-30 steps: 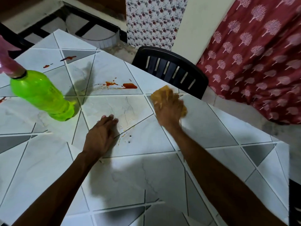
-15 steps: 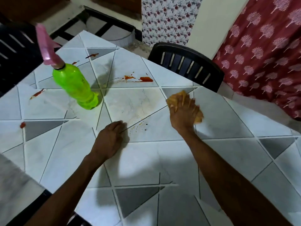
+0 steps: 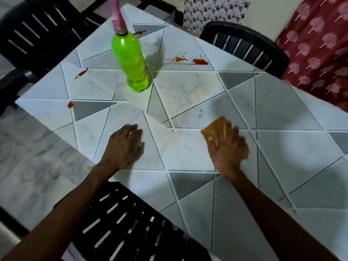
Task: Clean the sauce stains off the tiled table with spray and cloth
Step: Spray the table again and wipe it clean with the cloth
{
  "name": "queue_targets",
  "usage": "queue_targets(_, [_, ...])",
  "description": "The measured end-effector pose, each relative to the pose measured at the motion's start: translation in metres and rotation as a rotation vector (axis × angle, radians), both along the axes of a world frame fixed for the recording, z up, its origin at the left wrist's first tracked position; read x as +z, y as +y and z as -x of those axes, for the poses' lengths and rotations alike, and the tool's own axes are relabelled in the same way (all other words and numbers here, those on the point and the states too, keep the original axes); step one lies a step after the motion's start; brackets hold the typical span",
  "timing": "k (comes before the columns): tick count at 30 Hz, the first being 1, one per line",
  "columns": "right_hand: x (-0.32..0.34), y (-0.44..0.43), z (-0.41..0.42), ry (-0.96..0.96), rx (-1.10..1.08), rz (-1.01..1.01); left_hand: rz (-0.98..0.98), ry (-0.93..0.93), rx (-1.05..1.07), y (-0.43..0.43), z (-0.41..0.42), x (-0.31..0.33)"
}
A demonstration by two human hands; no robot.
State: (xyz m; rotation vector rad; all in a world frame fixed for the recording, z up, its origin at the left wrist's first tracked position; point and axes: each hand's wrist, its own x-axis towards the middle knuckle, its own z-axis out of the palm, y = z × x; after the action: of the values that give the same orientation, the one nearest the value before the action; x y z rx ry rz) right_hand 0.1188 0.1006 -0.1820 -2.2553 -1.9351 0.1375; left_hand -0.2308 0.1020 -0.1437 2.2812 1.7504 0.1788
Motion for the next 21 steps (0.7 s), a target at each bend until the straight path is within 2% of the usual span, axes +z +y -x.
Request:
queue_targets(3, [0.007,0.010,0.061,0.060,-0.040,0.063,0.022,-0.005,-0.009,-0.019,0.028,-0.009])
queue_targets(7, [0.003,-0.098,0.157,0.004,0.258,0.043,0.069,-0.007,-0.092,-0.034,0.061,-0.016])
queue_targets(10, [0.005,-0.170,0.158,-0.061,0.378,0.097,0.090,0.006,-0.159,-0.038,0.074,-0.025])
queue_targets(13, [0.004,-0.183,0.113,-0.108,0.179,0.178,0.106,0.000,-0.178,-0.036,0.077,-0.031])
queue_targets(15, [0.006,-0.167,0.107,-0.018,-0.058,0.181,0.103,-0.016,-0.174,-0.035,0.077,-0.032])
queue_targets(17, [0.009,-0.145,0.138,0.049,-0.214,0.167,0.089,-0.026,-0.170,-0.034,0.078,-0.033])
queue_targets(19, [0.006,-0.138,0.181,0.009,-0.160,0.123,0.089,-0.026,-0.170,-0.033,0.080,-0.034])
queue_targets(21, [0.005,-0.162,0.216,-0.037,0.047,0.133,0.087,-0.027,-0.179,-0.033,0.081,-0.036])
